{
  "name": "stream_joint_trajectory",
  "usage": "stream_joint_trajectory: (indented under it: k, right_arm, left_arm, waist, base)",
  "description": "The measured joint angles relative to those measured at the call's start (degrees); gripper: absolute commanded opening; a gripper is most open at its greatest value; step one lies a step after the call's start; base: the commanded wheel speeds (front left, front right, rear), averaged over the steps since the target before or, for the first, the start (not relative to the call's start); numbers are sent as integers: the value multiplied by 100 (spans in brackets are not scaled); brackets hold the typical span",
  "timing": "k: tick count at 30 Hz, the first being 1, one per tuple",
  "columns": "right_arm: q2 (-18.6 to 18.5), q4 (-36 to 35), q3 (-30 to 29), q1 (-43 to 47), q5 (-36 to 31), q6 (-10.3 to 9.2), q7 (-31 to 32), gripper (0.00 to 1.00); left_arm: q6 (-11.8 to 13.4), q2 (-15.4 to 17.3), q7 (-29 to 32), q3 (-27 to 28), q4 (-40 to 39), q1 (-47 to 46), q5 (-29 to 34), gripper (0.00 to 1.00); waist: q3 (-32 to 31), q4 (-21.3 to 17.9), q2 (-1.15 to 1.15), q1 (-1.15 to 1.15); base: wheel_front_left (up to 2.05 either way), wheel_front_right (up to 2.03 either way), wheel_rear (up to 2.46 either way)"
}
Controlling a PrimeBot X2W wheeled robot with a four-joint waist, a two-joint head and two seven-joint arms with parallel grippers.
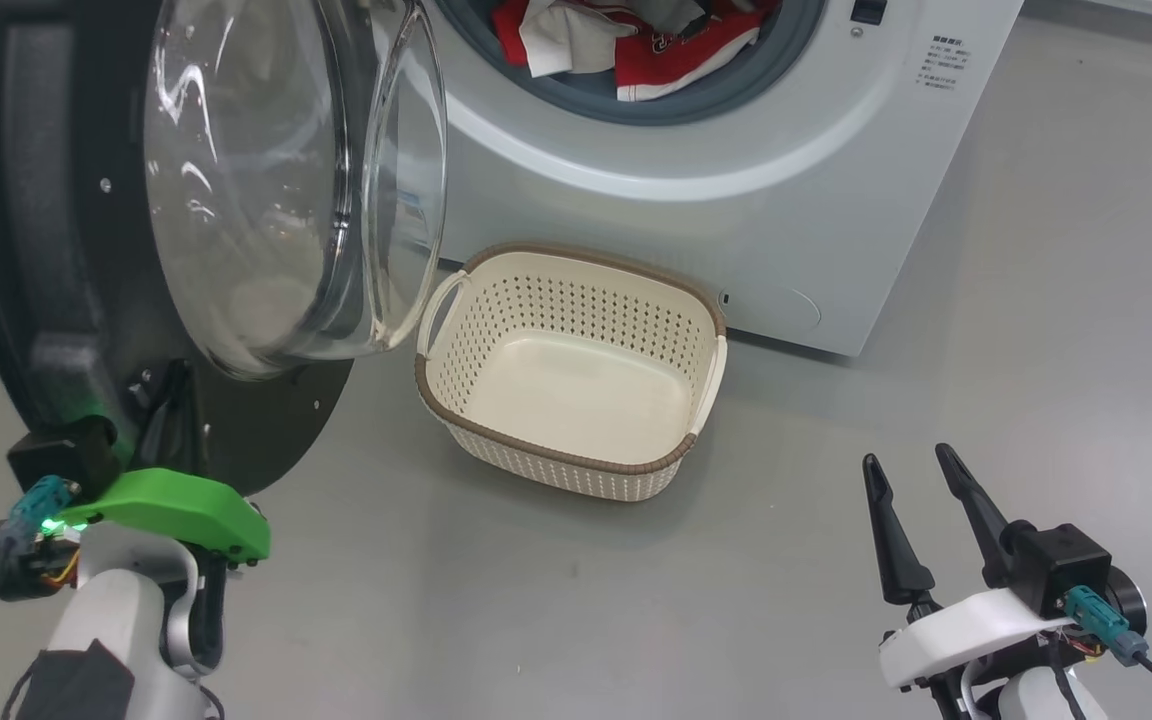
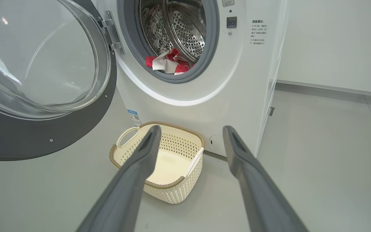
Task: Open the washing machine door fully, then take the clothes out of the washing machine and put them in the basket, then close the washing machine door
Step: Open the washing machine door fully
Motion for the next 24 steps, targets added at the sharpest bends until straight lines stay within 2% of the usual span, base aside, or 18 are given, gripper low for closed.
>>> stream_joint_trajectory:
  k: [24]
  right_arm:
    - [-307,1,181,-452,-189,1,0,100]
  left_arm:
    - [147,735,-108,1177,131,-313,-609,0]
  waist:
    - [833,-77,0,0]
  base:
    - [0,0,0]
